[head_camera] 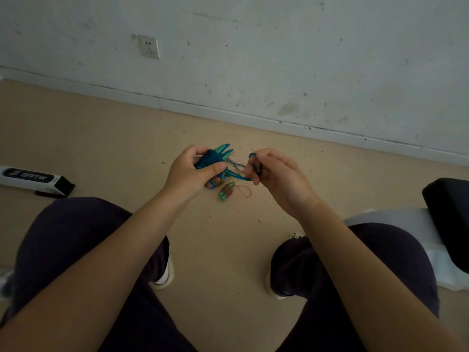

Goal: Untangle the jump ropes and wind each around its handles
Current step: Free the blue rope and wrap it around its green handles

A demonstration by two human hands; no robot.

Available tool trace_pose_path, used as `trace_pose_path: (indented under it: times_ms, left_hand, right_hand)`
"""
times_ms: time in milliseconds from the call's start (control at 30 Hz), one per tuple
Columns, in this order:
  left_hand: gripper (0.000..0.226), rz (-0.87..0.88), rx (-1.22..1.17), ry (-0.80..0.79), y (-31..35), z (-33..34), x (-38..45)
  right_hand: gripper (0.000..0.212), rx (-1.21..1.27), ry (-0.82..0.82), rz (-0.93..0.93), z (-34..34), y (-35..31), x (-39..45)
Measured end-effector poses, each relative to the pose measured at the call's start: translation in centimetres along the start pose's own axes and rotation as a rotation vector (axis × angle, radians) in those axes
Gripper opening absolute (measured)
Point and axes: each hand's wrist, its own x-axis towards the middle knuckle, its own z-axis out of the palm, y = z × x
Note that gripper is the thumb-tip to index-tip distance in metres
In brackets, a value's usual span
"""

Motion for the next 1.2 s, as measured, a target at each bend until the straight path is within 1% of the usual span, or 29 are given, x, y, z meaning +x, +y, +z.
trace_pose_path:
  times_ms: [133,233,300,400,500,667,767,900,967,1033,1133,1200]
  left_hand:
    - [0.037,-0.015,-0.049,-0.058,0.4,0.0,-0.2]
    - [0.032,-0.019,-0.042,-0.133,0.2,-0.1,-0.2]
    - [0.036,-0.028,-0.045,-0.172,0.2,0.0,-0.3]
    - [0.048,-0.048,-0.064,-0.196,0.2,0.1,-0.4]
    - [0.047,-0.056,-0.061,-0.219,0.2,0.1,-0.5]
    - [0.036,-0.069,-0.095,-0.229,0.3,0.1,-0.6]
    - [0.039,-0.073,-0.101,-0.248,0.4,0.1,-0.7]
    - [0.041,-0.080,-0.091,-0.274,0.5,0.2,-1.0]
    - [0.042,-0.086,-0.088,-0.270,0.5,0.2,-1.0]
    - [0.042,-0.097,-0.097,-0.259,0.5,0.2,-0.9]
    - [0.043,-0.098,-0.103,-0.252,0.7,0.3,-1.0]
    - [0.044,-0.097,-0.115,-0.248,0.8,0.3,-1.1]
  right_hand:
    - [0.016,-0.198,0.036,-0.008,0.2,0.6,0.0]
    - [0.012,-0.228,0.052,-0.003,0.4,0.4,-0.1]
    - [0.010,-0.226,0.053,0.009,0.5,0.1,-0.2]
    - [0.009,-0.224,0.054,0.030,0.5,0.0,-0.2]
    - [0.012,-0.227,0.058,0.042,0.6,0.2,-0.3]
    - [0.020,-0.243,0.072,0.081,0.7,0.2,-0.3]
    - [0.034,-0.222,0.103,0.081,0.7,0.4,-0.2]
    - [0.038,-0.231,0.102,0.080,0.8,0.1,-0.3]
    - [0.034,-0.192,0.098,0.105,0.9,-0.1,-0.3]
    - [0.024,-0.149,0.084,0.101,0.9,-0.1,-0.1]
    - [0.016,-0.196,0.055,0.042,0.7,0.2,0.0]
    - [0.012,-0.231,0.070,0.009,0.6,0.3,0.0]
